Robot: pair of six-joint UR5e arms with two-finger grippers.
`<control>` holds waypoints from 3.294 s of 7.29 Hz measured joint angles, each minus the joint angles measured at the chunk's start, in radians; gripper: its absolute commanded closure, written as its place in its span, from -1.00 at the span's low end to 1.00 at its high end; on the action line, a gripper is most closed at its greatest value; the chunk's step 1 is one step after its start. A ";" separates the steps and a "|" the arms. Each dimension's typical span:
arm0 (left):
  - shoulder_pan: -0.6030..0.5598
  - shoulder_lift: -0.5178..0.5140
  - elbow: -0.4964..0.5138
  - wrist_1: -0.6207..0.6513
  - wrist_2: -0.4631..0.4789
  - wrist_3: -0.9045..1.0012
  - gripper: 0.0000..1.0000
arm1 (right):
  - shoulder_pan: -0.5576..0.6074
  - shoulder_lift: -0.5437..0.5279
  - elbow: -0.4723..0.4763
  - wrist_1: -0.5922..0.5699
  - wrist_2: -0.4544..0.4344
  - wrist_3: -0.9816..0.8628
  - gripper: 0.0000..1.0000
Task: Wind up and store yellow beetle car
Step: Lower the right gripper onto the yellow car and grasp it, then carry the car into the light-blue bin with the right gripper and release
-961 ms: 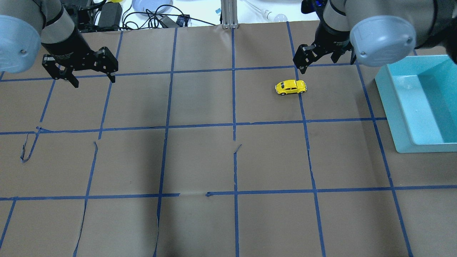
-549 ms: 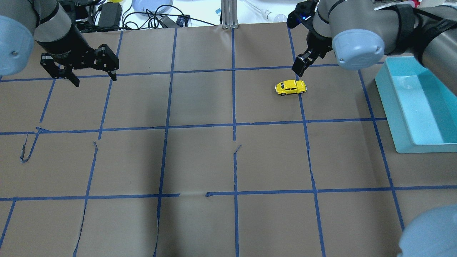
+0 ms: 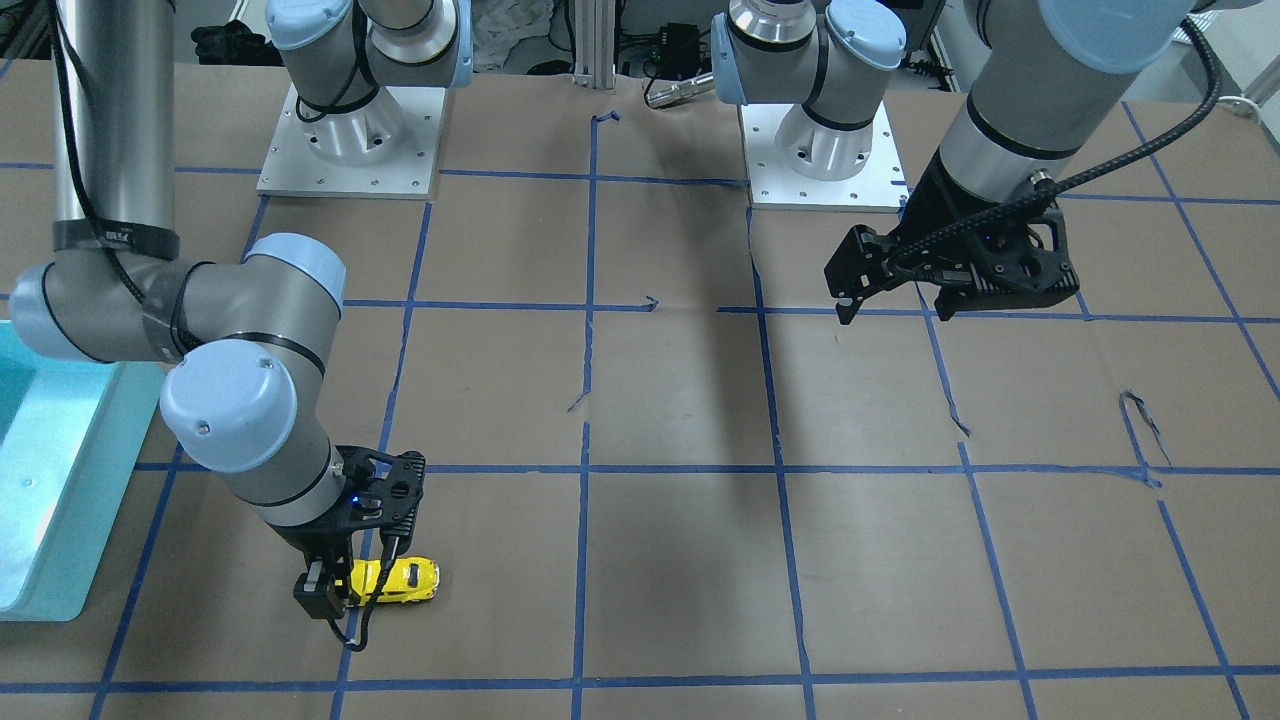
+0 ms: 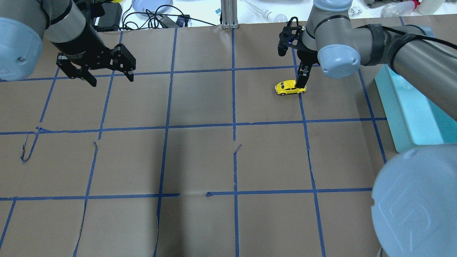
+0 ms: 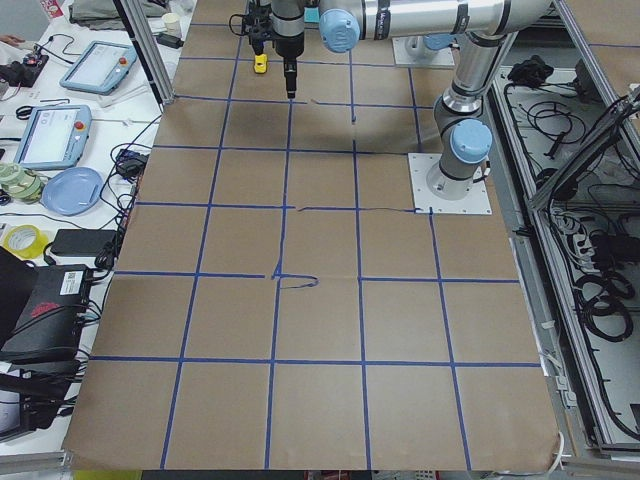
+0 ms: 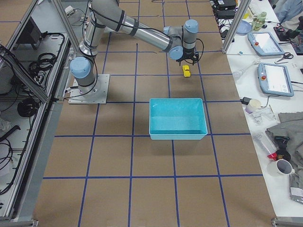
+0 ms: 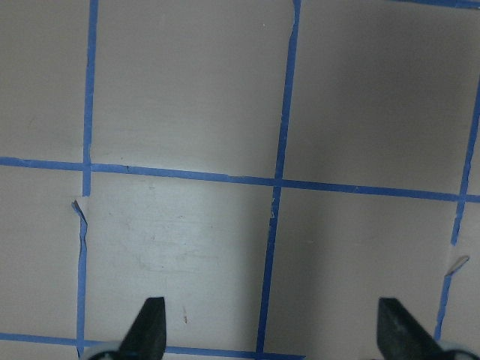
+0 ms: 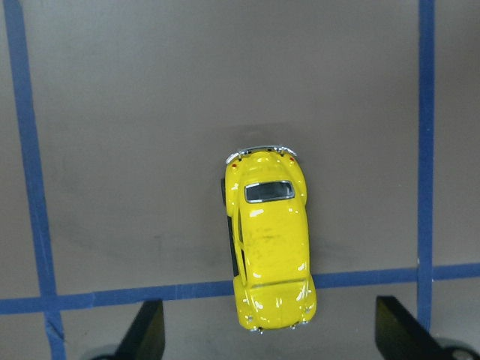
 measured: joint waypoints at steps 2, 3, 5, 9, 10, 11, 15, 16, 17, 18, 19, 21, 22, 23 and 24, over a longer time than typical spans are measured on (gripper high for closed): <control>-0.002 0.003 -0.009 -0.005 0.003 0.000 -1.00 | 0.000 0.044 -0.001 -0.016 0.002 -0.056 -0.63; -0.002 0.005 -0.017 -0.005 0.000 0.000 -1.00 | 0.000 0.055 -0.001 -0.018 0.007 -0.060 -0.15; -0.002 0.013 -0.026 -0.004 -0.003 -0.005 -1.00 | 0.000 0.062 -0.001 -0.018 0.009 -0.061 0.63; 0.002 0.014 -0.036 -0.026 0.003 -0.002 -1.00 | -0.001 0.056 -0.042 -0.002 0.000 -0.061 1.00; 0.003 0.014 -0.038 -0.028 0.005 0.002 -1.00 | -0.007 0.038 -0.073 0.037 -0.001 -0.059 1.00; 0.005 0.015 -0.038 -0.028 0.007 0.004 -1.00 | -0.034 -0.005 -0.091 0.100 0.000 -0.060 1.00; 0.009 0.012 -0.039 -0.024 0.005 0.005 -1.00 | -0.351 -0.170 -0.091 0.298 -0.001 -0.303 1.00; 0.009 0.013 -0.039 -0.025 0.006 0.005 -1.00 | -0.453 -0.175 -0.078 0.303 -0.005 -0.394 1.00; 0.009 0.013 -0.039 -0.026 0.007 0.004 -1.00 | -0.540 -0.174 -0.045 0.271 -0.013 -0.493 1.00; 0.009 0.013 -0.040 -0.026 0.008 0.004 -1.00 | -0.607 -0.168 0.004 0.219 -0.022 -0.564 1.00; 0.008 0.014 -0.041 -0.028 0.008 0.004 -1.00 | -0.650 -0.159 0.057 0.168 -0.025 -0.610 1.00; 0.007 0.013 -0.042 -0.031 0.008 0.005 -1.00 | -0.684 -0.117 0.117 0.069 -0.033 -0.651 0.90; 0.007 0.012 -0.042 -0.031 0.008 0.005 -1.00 | -0.687 -0.081 0.125 0.023 -0.033 -0.662 -0.30; 0.007 0.011 -0.042 -0.031 0.007 0.006 -1.00 | -0.688 -0.055 0.128 -0.007 -0.034 -0.667 -0.59; 0.007 0.010 -0.041 -0.030 0.007 0.006 -1.00 | -0.688 -0.048 0.128 -0.017 -0.035 -0.669 -1.00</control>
